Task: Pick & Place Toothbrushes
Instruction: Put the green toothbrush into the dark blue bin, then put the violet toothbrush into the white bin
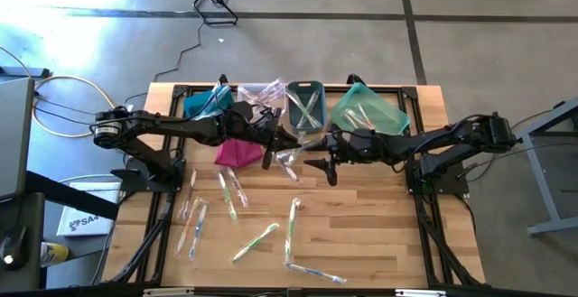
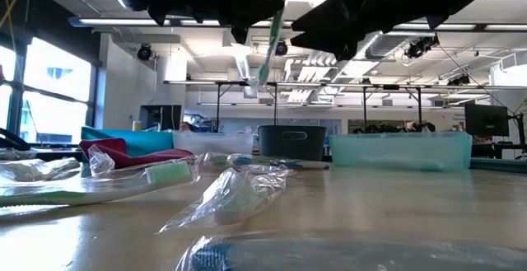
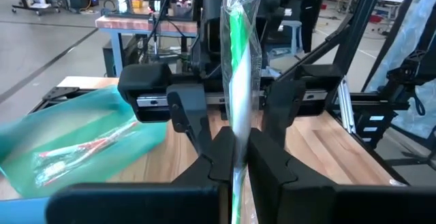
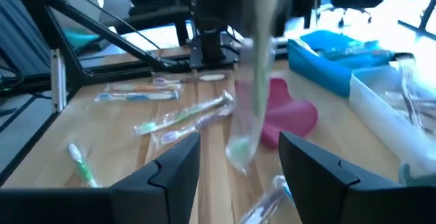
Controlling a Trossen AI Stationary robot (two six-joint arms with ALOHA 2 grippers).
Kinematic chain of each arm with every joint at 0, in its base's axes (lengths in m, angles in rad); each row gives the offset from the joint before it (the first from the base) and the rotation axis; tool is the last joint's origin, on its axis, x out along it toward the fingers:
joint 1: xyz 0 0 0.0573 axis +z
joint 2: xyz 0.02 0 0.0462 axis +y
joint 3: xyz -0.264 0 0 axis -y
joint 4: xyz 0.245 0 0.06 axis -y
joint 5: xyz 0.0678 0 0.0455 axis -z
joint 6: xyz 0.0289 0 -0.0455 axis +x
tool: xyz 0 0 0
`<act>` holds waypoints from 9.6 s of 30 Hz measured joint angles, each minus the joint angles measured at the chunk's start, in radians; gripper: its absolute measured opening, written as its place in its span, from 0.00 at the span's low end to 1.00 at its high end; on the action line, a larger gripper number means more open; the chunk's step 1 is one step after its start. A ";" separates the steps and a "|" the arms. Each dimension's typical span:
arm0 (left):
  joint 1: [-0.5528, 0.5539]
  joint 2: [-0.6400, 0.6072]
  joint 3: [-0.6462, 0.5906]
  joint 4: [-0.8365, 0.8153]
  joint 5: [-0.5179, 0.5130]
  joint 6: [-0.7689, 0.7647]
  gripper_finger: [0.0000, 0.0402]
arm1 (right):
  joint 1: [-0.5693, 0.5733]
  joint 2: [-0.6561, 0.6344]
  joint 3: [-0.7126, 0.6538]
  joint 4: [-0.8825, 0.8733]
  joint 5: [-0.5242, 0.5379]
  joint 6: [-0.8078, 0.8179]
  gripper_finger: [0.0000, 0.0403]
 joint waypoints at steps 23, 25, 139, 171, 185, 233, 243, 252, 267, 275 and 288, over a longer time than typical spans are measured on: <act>0.000 0.000 0.000 0.037 -0.002 0.000 0.04 | 0.000 0.167 0.000 0.365 0.090 -0.008 0.43; 0.000 0.000 0.000 0.037 -0.002 0.000 0.04 | 0.000 0.167 0.000 0.366 0.095 -0.007 0.38; 0.125 -0.821 -0.634 -0.053 -0.029 0.085 0.40 | -0.094 -0.043 0.458 -0.973 0.550 0.240 0.02; 0.125 -0.819 -0.634 -0.181 -0.029 0.262 0.40 | -0.405 0.232 0.470 -0.572 0.209 0.157 0.02; 0.125 -0.819 -0.634 -0.181 -0.028 0.262 0.40 | -0.519 0.381 0.470 -0.548 0.089 0.197 0.02; 0.125 -0.819 -0.633 -0.181 -0.029 0.266 0.40 | -0.515 0.444 0.470 -0.532 0.176 0.202 0.29; 0.125 -0.818 -0.633 -0.182 -0.029 0.266 0.40 | -0.501 0.432 0.470 -0.533 0.171 0.201 0.30; 0.125 -0.818 -0.633 -0.182 -0.028 0.266 0.40 | -0.479 0.333 0.471 -0.533 0.121 0.208 0.29; 0.125 -0.818 -0.633 -0.205 -0.024 0.265 0.40 | -0.334 0.276 0.472 -0.408 -0.115 0.210 0.29; 0.125 -0.818 -0.633 -0.204 -0.026 0.264 0.40 | -0.279 0.276 0.470 -0.294 -0.111 0.149 0.28; 0.125 -0.818 -0.633 -0.177 -0.029 0.265 0.40 | -0.190 0.277 0.470 -0.240 -0.153 0.234 0.28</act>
